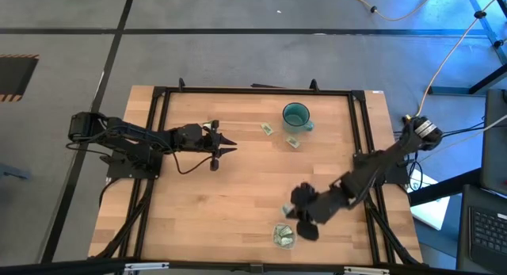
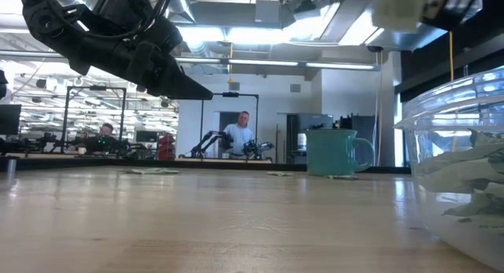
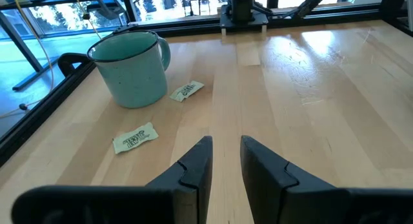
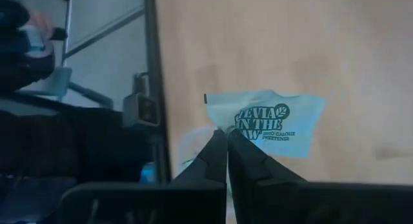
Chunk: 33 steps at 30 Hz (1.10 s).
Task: Pick and place items into bin
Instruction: Put the light green stevia packet into the transparent bin
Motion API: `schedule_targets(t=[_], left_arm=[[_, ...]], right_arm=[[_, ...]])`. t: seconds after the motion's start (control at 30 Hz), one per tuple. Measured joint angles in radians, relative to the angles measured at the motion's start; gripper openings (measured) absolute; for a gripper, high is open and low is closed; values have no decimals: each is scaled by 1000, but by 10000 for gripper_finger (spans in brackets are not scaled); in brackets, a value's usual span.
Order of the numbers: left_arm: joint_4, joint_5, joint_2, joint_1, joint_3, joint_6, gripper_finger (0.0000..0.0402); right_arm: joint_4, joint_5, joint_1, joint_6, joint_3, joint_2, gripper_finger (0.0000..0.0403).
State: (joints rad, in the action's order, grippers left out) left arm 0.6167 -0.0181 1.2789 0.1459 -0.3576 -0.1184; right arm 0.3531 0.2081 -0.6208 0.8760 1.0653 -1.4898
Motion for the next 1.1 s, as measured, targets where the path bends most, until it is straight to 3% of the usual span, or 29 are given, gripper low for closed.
schedule_targets(t=[0.17,0.3,0.6,1.1], left_arm=[[-2,0,0,0,0,0,75],[-16,0,0,0,0,1,75],[-25,0,0,0,0,1,75],[-44,0,0,0,0,0,75]], right_arm=[[-33,-21,-62,76,30,-109,1],[-9,-50,-94,88,139,-213,1],[332,-74,-109,137,405,-430,1],[348,-100,-110,145,433,-467,23]])
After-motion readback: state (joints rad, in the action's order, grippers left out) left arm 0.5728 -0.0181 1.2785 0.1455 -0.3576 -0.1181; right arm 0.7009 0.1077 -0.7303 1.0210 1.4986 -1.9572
